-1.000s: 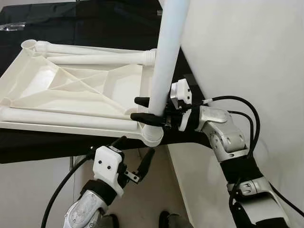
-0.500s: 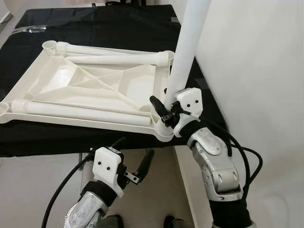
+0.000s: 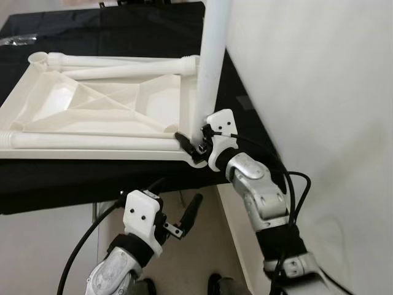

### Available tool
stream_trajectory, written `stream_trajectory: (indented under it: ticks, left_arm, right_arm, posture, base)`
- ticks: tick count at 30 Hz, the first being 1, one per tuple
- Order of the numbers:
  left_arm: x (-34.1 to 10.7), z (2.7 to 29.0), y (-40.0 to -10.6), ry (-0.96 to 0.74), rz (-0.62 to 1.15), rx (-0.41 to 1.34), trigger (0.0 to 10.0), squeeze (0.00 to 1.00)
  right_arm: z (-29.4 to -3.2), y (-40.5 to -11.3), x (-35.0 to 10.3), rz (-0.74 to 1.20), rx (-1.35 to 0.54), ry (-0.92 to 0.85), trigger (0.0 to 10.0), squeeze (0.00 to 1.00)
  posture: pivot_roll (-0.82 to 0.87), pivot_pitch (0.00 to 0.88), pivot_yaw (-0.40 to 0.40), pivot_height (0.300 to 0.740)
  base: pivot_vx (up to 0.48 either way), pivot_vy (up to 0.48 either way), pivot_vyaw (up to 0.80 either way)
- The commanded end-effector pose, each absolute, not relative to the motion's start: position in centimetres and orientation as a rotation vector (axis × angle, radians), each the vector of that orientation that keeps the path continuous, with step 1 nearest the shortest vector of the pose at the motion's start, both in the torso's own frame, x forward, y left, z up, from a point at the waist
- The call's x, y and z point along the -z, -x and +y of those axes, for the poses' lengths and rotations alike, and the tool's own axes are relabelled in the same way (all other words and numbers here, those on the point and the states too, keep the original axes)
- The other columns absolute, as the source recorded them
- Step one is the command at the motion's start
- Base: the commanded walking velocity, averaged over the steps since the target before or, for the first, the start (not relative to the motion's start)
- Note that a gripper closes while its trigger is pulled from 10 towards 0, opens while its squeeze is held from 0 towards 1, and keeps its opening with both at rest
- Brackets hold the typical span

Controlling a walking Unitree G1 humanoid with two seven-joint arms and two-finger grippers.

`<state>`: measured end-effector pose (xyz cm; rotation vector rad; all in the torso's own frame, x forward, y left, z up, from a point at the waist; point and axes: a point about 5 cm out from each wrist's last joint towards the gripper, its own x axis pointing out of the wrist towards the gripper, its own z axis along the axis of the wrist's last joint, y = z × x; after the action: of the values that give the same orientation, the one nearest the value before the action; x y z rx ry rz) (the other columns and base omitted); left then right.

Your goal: Building children table

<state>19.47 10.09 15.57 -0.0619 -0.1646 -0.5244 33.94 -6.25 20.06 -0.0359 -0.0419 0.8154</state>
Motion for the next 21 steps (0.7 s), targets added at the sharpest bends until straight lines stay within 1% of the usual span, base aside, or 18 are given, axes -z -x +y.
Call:
stream_trajectory:
  ticks: [1,2,5,6,8,9,11,12,14,15,21]
  left_arm:
    - [-15.0,10.0,-19.4,0.063,-0.134,0.523,10.0,0.0]
    - [-15.1,10.0,-19.4,0.064,-0.135,0.522,10.0,0.0]
    - [-15.1,10.1,-19.3,0.065,-0.135,0.519,10.0,0.0]
    - [-15.1,10.1,-19.3,0.065,-0.135,0.519,10.0,0.0]
    - [-15.1,10.1,-19.3,0.066,-0.134,0.519,10.0,0.0]
    - [-15.0,10.1,-19.3,0.065,-0.134,0.52,10.0,0.0]
    - [-15.0,10.0,-19.3,0.065,-0.133,0.521,10.0,0.0]
    - [-15.0,10.0,-19.2,0.064,-0.133,0.522,10.0,0.0]
    - [-15.0,10.0,-19.2,0.064,-0.133,0.522,10.0,0.0]
    - [-15.0,10.0,-19.2,0.063,-0.133,0.521,10.0,0.0]
    - [-15.0,10.0,-19.2,0.063,-0.133,0.517,10.0,0.0]
  right_arm:
    - [-5.5,-33.4,-20.1,-0.056,-0.983,-0.009,10.0,0.2]
    - [-6.0,-33.5,-20.1,-0.068,-1.027,0.032,10.0,0.0]
    - [-6.9,-34.0,-20.3,-0.077,-1.14,0.103,10.0,0.0]
    - [-6.9,-34.0,-20.3,-0.077,-1.14,0.103,10.0,0.0]
    - [-7.3,-34.2,-20.8,-0.084,-1.205,0.116,10.0,0.0]
    - [-7.4,-34.5,-21.1,-0.097,-1.221,0.118,8.9,0.0]
    - [-7.5,-34.7,-21.4,-0.105,-1.227,0.118,8.9,0.0]
    - [-7.5,-35.1,-21.7,-0.117,-1.226,0.117,4.2,0.0]
    - [-7.5,-35.1,-21.7,-0.117,-1.226,0.117,4.2,0.0]
    - [-7.6,-35.6,-22.2,-0.133,-1.224,0.119,0.0,0.0]
    - [-7.9,-35.8,-22.5,-0.142,-1.259,0.116,0.0,0.0]
  posture:
    - [0.09,0.223,-0.058,0.74]
    - [0.09,0.225,-0.058,0.74]
    - [0.09,0.226,-0.057,0.74]
    - [0.09,0.226,-0.057,0.74]
    - [0.09,0.228,-0.055,0.74]
    - [0.09,0.227,-0.055,0.74]
    - [0.09,0.227,-0.055,0.74]
    - [0.1,0.228,-0.054,0.74]
    - [0.1,0.228,-0.054,0.74]
    - [0.1,0.23,-0.054,0.74]
    - [0.09,0.231,-0.055,0.74]
  base:
    - [0.0,0.0,0.0]
    - [0.0,0.0,0.0]
    - [0.0,0.0,0.0]
    - [0.0,0.0,0.0]
    - [0.0,0.0,0.0]
    - [0.0,0.0,0.0]
    - [0.0,0.0,0.0]
    - [0.0,0.0,0.0]
    - [0.0,0.0,0.0]
    - [0.0,0.0,0.0]
    - [0.0,0.0,0.0]
